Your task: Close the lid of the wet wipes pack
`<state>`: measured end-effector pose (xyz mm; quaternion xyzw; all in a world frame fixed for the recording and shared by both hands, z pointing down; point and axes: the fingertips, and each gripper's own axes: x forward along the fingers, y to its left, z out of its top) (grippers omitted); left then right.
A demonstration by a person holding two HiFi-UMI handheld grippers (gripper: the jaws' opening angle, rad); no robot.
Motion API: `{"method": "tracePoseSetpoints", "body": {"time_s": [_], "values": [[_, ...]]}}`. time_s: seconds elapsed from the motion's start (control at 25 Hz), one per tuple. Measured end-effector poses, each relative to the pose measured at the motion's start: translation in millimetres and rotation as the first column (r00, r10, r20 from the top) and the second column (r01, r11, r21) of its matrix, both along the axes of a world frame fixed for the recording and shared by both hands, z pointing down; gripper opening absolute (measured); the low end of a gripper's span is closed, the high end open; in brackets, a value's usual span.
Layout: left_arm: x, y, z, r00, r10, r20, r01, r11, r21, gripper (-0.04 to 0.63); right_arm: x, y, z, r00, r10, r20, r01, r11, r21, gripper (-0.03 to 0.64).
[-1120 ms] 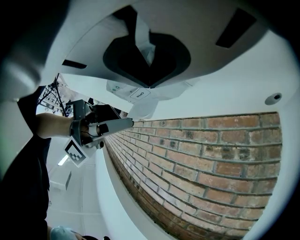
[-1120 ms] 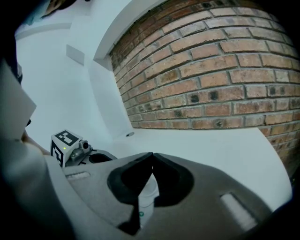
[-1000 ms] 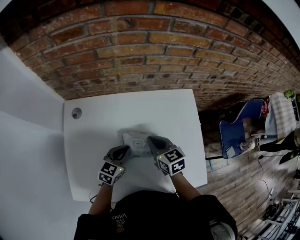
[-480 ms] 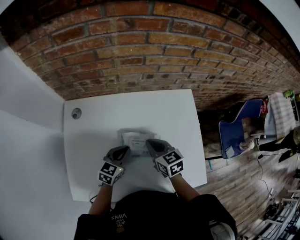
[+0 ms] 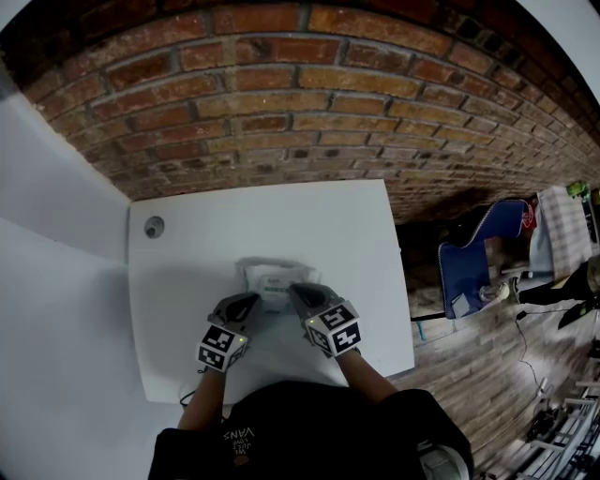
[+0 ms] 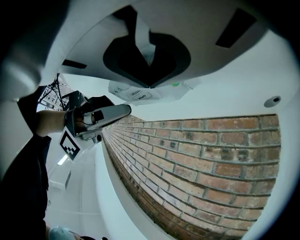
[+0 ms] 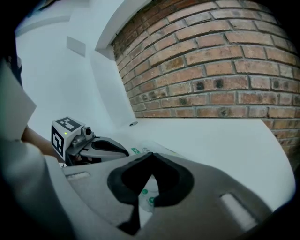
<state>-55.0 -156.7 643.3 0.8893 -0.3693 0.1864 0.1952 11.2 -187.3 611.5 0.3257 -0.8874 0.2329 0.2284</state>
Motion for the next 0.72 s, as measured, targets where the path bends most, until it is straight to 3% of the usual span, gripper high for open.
{"method": "tracePoseSetpoints", "body": {"time_s": [0.72], "values": [[-2,1,1,1.0,-0.009,-0.005,0.009,1.0,-0.003,-0.002,-20,3,13,0.998,-0.054,-0.033,0.054,0.999,-0.003,-0.002]]}}
